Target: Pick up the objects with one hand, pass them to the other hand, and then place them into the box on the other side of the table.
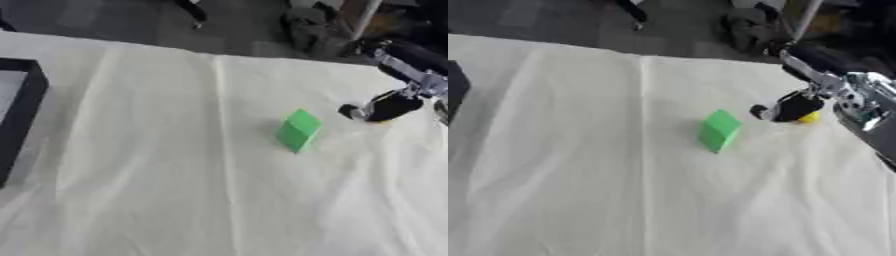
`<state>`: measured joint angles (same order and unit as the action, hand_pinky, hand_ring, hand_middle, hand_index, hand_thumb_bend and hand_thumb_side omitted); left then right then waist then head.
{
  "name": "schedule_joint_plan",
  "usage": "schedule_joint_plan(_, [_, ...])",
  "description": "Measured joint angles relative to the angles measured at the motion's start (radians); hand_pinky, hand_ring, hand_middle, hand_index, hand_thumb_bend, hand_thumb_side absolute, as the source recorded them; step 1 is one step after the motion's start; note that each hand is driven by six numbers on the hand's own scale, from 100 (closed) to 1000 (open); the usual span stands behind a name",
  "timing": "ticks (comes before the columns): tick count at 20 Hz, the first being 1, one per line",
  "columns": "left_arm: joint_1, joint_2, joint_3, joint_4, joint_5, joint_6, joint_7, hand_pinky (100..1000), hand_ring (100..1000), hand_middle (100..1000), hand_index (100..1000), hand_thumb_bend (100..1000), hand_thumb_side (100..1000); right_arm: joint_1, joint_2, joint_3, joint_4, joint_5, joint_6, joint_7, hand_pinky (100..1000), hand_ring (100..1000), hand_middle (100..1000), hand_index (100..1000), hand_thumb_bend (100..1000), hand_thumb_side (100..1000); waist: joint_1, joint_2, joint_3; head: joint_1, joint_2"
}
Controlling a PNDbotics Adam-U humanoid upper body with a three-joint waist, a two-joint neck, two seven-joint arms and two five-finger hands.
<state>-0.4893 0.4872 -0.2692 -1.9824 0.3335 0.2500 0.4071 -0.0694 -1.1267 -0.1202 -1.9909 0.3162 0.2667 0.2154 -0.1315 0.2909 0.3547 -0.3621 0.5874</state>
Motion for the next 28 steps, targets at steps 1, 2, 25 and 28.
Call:
schedule_joint_plan(1, [0.001,-0.004,-0.002,0.000,0.001,0.002,0.000,865,386,780,885,854,584,0.000,-0.002,0.005,0.000,0.006,-0.003,0.016,943,930,907,895,416,100,0.000,0.001,0.002,-0.001,-0.001])
schedule_joint_plan(2, [0.002,-0.004,-0.003,0.000,0.002,0.004,0.001,865,386,778,884,852,582,0.000,-0.002,0.009,0.000,0.011,-0.008,0.030,940,929,905,888,417,100,0.000,0.002,0.005,-0.002,-0.001])
schedule_joint_plan(25, [0.001,-0.029,-0.004,0.000,0.019,0.024,0.031,865,374,748,860,829,562,0.009,0.012,0.041,0.000,0.153,-0.050,0.072,960,935,897,890,315,100,-0.028,0.043,0.062,-0.039,-0.010])
schedule_joint_plan(28, [0.007,-0.028,-0.003,0.000,0.019,0.024,0.036,866,373,744,855,821,561,0.019,-0.009,-0.006,0.000,0.110,-0.074,0.098,979,963,911,903,367,100,-0.042,0.044,0.059,-0.033,-0.010])
